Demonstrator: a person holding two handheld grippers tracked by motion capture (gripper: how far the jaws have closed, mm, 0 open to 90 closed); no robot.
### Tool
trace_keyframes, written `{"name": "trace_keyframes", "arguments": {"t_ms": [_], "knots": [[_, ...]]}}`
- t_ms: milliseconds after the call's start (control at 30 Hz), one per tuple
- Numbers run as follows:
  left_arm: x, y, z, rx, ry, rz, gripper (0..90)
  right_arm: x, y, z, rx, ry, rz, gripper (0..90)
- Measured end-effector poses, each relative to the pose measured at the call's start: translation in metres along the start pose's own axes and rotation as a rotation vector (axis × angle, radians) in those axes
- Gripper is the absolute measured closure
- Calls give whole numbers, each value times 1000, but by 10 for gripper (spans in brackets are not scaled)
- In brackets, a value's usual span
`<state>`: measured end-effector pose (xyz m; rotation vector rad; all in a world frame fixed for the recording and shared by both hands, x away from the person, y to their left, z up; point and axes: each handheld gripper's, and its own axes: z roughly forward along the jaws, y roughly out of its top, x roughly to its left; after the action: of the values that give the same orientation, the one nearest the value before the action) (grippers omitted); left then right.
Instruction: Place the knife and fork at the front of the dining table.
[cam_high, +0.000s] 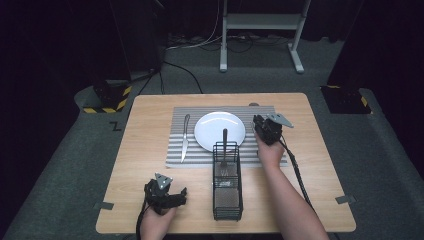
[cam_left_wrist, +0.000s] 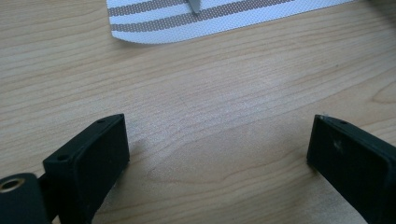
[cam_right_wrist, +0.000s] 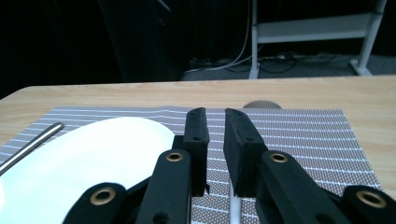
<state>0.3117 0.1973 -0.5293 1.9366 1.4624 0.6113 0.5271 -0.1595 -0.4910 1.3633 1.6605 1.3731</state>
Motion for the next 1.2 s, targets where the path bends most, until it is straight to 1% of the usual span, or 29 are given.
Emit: {"name": "trace_keyframes", "arguments": {"t_ms": [100, 200, 367, 433, 467, 600, 667, 833, 900, 967, 1067, 1200], "knots": [[0, 0, 0, 0, -1, -1, 55, 5, 3, -8, -12, 13, -28, 767], [0, 0, 0, 0, 1, 1, 54, 10, 5, -22, -28, 23, -55, 750], [0, 0, 0, 0, 0, 2, 54, 16, 0, -43, -31, 33, -98, 703], [0, 0, 0, 0, 1, 3, 54, 17, -4, -54, -46, 33, -109, 687], [0, 0, 0, 2, -2, 2, 53, 17, -4, -57, -49, 34, -112, 682], [0, 1, 1, 8, -4, 9, 43, 17, -9, -81, -71, 39, -114, 650], [0, 1, 1, 8, -4, 9, 41, 18, -10, -95, -86, 42, -123, 636], [0, 1, 1, 8, -3, 9, 40, 22, -9, -117, -126, 47, -122, 625], [0, 1, 1, 8, -3, 9, 41, 24, -8, -125, -139, 42, -129, 621], [0, 1, 1, 8, -3, 9, 41, 25, -8, -133, -154, 47, -128, 618], [0, 1, 1, 8, -3, 9, 41, 29, -7, -143, -173, 54, -139, 616], [-1, 1, 1, 8, -3, 9, 41, 34, -6, -153, -179, 71, -146, 615]]}}
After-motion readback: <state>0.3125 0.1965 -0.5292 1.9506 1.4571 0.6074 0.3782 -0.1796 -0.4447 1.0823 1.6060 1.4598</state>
